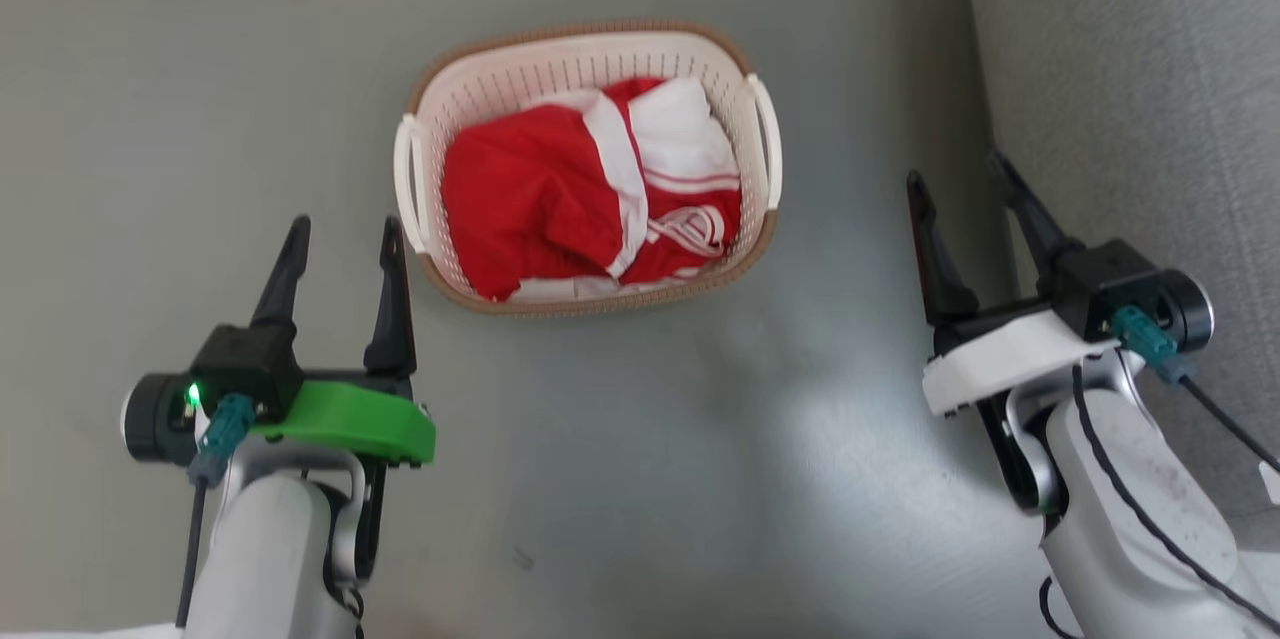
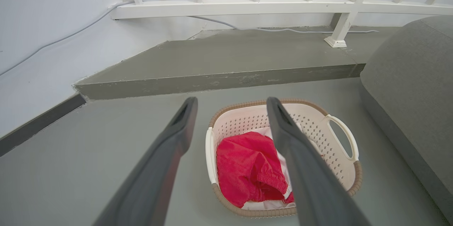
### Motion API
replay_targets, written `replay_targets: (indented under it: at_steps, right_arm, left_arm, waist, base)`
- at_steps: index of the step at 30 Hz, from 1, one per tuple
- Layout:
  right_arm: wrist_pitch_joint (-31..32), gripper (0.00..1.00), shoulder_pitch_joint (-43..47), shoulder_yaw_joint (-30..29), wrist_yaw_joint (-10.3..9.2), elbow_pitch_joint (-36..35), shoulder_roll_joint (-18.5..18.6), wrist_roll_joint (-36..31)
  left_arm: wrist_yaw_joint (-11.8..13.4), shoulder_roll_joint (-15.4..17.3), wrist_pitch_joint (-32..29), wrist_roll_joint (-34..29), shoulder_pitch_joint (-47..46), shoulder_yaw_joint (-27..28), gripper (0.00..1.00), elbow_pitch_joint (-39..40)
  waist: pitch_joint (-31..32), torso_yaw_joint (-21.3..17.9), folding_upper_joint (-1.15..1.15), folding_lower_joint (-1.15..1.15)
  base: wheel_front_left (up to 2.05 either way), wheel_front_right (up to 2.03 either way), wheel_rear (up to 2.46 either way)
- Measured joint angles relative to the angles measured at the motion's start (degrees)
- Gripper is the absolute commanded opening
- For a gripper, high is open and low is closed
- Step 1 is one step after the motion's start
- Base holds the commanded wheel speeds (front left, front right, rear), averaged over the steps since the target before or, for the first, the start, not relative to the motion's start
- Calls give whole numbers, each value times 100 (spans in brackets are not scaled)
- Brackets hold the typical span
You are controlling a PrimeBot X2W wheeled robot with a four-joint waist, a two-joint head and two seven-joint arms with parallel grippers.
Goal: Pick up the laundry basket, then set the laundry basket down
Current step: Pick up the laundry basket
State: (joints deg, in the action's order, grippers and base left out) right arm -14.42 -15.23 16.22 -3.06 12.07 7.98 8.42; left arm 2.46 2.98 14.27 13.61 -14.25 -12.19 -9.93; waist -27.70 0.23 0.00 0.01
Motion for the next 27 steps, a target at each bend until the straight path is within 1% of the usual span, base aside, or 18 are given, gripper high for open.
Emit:
replay_targets:
  at_steps: [12,17,23,27]
  right_arm:
    - [2,100,-732,-45,-5,33,-55,-42]
    - [70,100,-1177,-105,-4,148,-66,-42]
    - [248,100,-1779,-116,20,404,-100,-40]
    - [341,100,-2152,-116,85,803,-120,-21]
  left_arm:
    - [-102,-15,18,1,-705,7,100,-163]
    - [-230,-22,-15,1,-1217,-29,100,-372]
    - [-354,-27,-209,33,-1908,-32,100,-710]
    - [-499,-27,-346,33,-2375,-103,100,-1126]
  waist:
    - [-897,2,0,0]
    - [-1272,23,0,0]
    - [-1719,65,0,0]
    - [-1999,91,0,0]
  base:
    - [0,0,0]
    - [0,0,0]
    - [0,0,0]
    - [0,0,0]
